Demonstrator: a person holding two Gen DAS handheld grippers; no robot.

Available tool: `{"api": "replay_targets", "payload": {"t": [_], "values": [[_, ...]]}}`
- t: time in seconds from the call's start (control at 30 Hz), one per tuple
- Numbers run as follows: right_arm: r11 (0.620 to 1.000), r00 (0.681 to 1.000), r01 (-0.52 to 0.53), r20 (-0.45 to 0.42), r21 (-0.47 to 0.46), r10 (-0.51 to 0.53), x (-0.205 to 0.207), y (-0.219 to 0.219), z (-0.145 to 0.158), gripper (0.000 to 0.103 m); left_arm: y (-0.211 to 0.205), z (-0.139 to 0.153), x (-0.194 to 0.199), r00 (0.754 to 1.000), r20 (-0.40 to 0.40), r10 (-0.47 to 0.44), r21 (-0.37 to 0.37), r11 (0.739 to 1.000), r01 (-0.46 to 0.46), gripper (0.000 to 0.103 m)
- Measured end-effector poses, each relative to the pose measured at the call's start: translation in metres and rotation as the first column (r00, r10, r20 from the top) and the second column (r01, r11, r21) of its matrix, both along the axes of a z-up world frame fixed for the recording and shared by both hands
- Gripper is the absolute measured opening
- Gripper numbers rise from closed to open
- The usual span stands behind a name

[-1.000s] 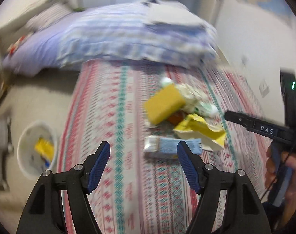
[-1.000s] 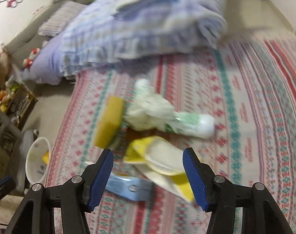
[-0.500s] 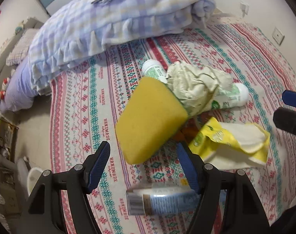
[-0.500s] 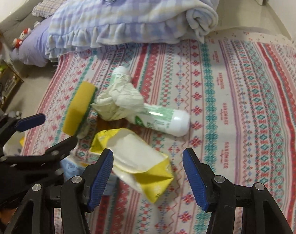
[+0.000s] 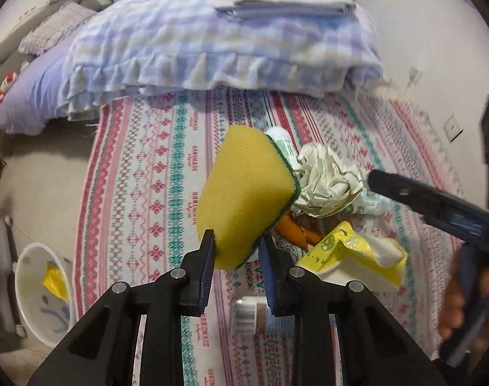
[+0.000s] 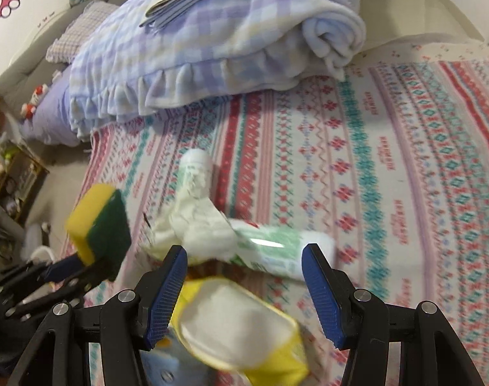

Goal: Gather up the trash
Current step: 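Grasp the yellow sponge with the left tool while the right tool grasps the crumpled tissue, then carry sponge and tissue to the wastebasket and release them inside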

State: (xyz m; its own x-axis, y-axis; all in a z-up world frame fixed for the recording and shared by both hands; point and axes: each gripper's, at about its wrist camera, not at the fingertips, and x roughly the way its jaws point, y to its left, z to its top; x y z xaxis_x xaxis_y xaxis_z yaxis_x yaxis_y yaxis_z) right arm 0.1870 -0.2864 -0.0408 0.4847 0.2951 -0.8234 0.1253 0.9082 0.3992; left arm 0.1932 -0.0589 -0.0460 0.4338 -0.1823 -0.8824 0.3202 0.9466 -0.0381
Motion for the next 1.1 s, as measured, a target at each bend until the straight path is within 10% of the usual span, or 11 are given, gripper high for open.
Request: {"api": "replay_targets", "payload": {"t": [0.37,0.4,0.43,0.53,1.1], "values": [[1.0,0.999,-0.027,-0.03,0.004,0.027,0.033,0.03,-0.022,0.066,0.045,0.015,-0.009,0.998,-0.03,0.055,-0.09,0.994,-0.058,0.029],[0.999,0.998,-0.035,-0.045,-0.009,0.034,0.034,0.034,-0.024,0.064,0.051,0.017,-0.01,0.998,-0.033,0.061,-0.105,0.992,-0.064,0.029],[0.999,0.998,-0.036,-0.048,-0.008,0.035,0.034,0.036,-0.024,0.038,0.057,0.019,-0.011,0.997,-0.035,0.065,-0.122,0.99,-0.069,0.029],[1.0,1.0,-0.022,0.017,0.021,0.021,0.029,0.038,-0.003,0.029,0.076,0.027,-0.011,0.996,-0.032,0.085,-0.161,0.983,-0.089,0.029],[0.989,0.98,-0.145,0.142,0.014,0.142,0.011,0.121,0.043,0.029,0.223,0.011,-0.014,0.943,-0.162,0.29,-0.269,0.907,-0.325,0.029]]}}
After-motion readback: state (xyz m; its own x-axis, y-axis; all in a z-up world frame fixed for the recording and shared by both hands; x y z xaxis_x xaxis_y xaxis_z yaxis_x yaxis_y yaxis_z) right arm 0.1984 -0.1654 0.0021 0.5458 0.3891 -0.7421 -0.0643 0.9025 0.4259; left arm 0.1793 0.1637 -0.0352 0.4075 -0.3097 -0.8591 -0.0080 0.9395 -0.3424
